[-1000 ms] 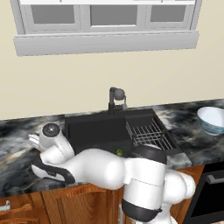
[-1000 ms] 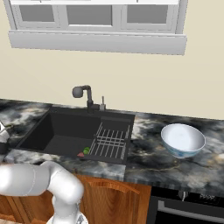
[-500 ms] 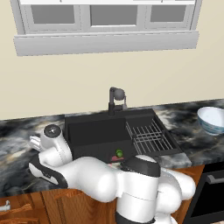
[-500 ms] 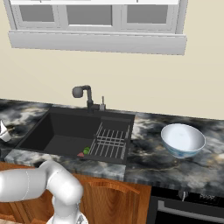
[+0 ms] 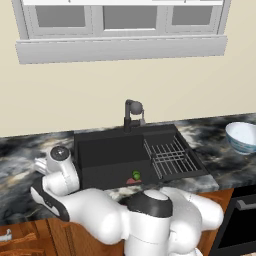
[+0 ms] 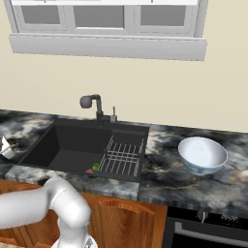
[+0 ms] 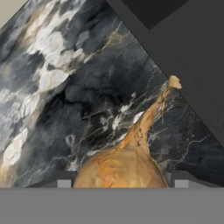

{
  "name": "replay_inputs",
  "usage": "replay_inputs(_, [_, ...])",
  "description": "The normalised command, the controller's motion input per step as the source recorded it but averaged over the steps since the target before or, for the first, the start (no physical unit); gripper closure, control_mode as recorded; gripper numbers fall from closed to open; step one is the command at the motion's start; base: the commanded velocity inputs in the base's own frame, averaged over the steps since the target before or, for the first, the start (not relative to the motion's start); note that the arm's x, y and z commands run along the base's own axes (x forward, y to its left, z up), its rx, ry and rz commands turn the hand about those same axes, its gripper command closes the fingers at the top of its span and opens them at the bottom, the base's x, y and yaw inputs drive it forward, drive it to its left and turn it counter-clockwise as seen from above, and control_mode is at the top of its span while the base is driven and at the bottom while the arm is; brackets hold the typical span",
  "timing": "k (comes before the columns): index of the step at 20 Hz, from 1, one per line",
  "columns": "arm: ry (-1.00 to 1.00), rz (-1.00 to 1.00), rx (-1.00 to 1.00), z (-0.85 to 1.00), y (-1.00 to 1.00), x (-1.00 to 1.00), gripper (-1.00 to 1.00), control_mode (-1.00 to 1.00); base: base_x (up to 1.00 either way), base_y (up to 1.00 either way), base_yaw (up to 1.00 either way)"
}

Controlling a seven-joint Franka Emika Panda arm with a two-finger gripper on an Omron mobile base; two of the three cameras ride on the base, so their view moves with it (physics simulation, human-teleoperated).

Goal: Remove the onion and avocado from the sink. Then move the bowl and cup from the counter to the sink for washing.

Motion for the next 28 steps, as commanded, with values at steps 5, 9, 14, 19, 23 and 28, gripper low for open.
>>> replay_inputs(5, [0.01, -0.01, 0.00, -0.16, 0.08, 0.11, 1.00, -1.00, 0.00, 0.00, 0.00])
replay_inputs(9, [0.05, 0.00, 0.00, -0.15, 0.07, 0.11, 1.00, -1.00, 0.00, 0.00, 0.00])
replay_inputs(14, [0.05, 0.00, 0.00, -0.15, 0.06, 0.11, 1.00, -1.00, 0.00, 0.00, 0.00])
replay_inputs(19, [0.03, 0.00, 0.00, -0.15, 0.06, 0.07, 1.00, -1.00, 0.00, 0.00, 0.00])
replay_inputs(23, [0.01, 0.00, 0.00, -0.18, 0.08, 0.06, 1.00, -1.00, 0.00, 0.00, 0.00])
replay_inputs(28, [0.00, 0.00, 0.00, -0.16, 0.09, 0.03, -1.00, -1.00, 0.00, 0.00, 0.00])
